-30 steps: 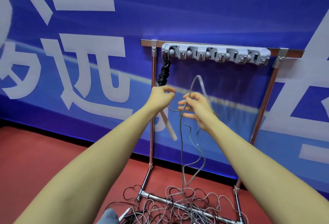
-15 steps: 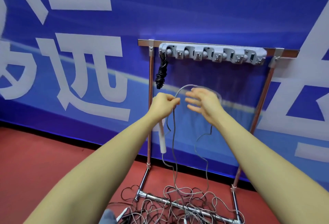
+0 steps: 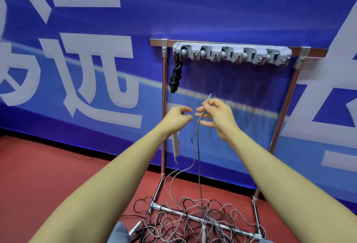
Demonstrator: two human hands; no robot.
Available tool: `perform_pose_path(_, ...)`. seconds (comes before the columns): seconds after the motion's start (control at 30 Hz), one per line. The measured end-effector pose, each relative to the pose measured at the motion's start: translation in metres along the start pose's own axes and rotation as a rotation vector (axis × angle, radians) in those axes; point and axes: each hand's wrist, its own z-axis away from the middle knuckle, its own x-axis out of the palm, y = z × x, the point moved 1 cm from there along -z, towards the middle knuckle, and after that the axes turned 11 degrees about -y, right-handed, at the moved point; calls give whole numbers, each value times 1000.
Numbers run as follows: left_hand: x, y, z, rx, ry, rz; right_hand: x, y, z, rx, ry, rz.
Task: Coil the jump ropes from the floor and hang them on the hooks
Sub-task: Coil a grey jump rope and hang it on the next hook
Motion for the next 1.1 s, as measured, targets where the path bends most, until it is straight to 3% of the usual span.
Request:
perform_pose_path(0.17, 26, -26, 5, 1, -128, -59, 0, -33, -7, -125, 6, -178)
perform_pose_path(0.33, 20, -11, -2, 22, 93, -57, -7, -45, -9, -173, 38, -316)
perform_pose_path(0.53, -4, 27, -6, 101, 176, -154, -5, 16, 5, 132, -116, 121)
perform_pose_path(0.7, -16, 40, -9, 108, 225, -114, 16, 34, 15, 165, -229, 249)
perform_pose_path(0.83, -21, 39, -4, 144, 179, -4, 19, 22, 10, 122, -115, 142)
perform_pose_path(1.0, -10, 9, 8, 23, 18, 194, 8, -2, 3, 24, 18, -47)
perform_pose_path(1.1, 9, -11, 17, 35, -139, 36, 7, -18, -2, -15, 45, -128)
